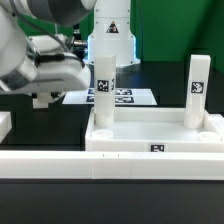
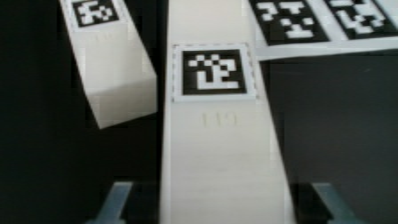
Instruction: Assemble desk
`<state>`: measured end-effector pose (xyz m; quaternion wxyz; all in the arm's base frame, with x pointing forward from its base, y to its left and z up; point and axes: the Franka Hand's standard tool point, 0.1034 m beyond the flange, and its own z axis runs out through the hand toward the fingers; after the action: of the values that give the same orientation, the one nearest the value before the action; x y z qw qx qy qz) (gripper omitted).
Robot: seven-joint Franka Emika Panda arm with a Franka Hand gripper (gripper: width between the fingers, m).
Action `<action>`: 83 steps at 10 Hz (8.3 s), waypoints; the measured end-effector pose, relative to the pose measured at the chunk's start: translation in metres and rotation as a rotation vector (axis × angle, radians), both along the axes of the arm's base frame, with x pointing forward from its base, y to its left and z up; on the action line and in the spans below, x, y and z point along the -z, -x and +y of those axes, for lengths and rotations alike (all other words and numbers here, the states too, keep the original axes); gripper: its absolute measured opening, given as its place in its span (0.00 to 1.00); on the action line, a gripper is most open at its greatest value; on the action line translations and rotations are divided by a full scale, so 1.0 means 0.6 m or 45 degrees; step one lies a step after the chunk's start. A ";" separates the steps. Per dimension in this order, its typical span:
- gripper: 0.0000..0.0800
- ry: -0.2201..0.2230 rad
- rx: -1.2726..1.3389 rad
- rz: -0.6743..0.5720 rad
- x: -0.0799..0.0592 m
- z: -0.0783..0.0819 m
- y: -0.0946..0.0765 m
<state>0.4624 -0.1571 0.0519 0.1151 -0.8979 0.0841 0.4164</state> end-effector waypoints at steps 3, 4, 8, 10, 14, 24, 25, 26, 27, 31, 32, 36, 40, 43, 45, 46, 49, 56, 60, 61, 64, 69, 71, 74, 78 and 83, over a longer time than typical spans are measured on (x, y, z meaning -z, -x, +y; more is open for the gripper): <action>0.36 0.013 -0.004 -0.031 -0.007 -0.004 -0.015; 0.36 0.014 -0.004 -0.032 -0.007 -0.005 -0.016; 0.36 0.082 0.005 -0.294 -0.054 -0.007 -0.080; 0.36 0.139 -0.006 -0.436 -0.063 -0.006 -0.108; 0.36 0.265 -0.004 -0.757 -0.072 -0.020 -0.130; 0.36 0.526 0.007 -1.488 -0.160 0.041 -0.215; 0.36 0.507 0.027 -1.502 -0.177 0.069 -0.231; 0.36 0.500 0.047 -1.515 -0.187 0.090 -0.244; 0.36 0.496 0.045 -1.518 -0.187 0.099 -0.248; 0.36 0.500 0.051 -1.512 -0.184 0.097 -0.246; 0.36 0.476 0.080 -1.521 -0.201 0.141 -0.256; 0.36 0.446 0.307 -1.521 -0.216 0.297 -0.285; 0.36 0.448 0.287 -1.524 -0.212 0.295 -0.283; 0.36 0.414 0.085 -1.572 -0.192 0.342 -0.270; 0.36 0.413 0.050 -1.580 -0.187 0.338 -0.270; 0.36 0.418 0.049 -1.602 -0.186 0.338 -0.271; 0.36 0.426 -0.021 -1.736 -0.180 0.361 -0.272; 0.36 0.401 -0.092 -1.733 -0.169 0.388 -0.265; 0.36 0.392 -0.008 -1.745 -0.168 0.417 -0.260; 0.36 0.396 -0.011 -1.765 -0.167 0.418 -0.261; 0.36 0.386 -0.024 -1.793 -0.159 0.440 -0.252; 0.36 0.392 -0.049 -1.782 -0.146 0.434 -0.249; 0.36 0.389 -0.058 -1.775 -0.140 0.439 -0.247; 0.36 0.391 -0.065 -1.778 -0.133 0.441 -0.244; 0.36 0.396 -0.075 -1.798 -0.123 0.442 -0.244; 0.36 0.403 -0.081 -1.843 -0.119 0.443 -0.248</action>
Offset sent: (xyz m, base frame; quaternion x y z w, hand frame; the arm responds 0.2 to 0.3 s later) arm 0.0000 0.0000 0.0000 0.0000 0.0000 0.0000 1.0000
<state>0.6111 0.1086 0.1234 -0.0013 -0.9557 0.0201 -0.2935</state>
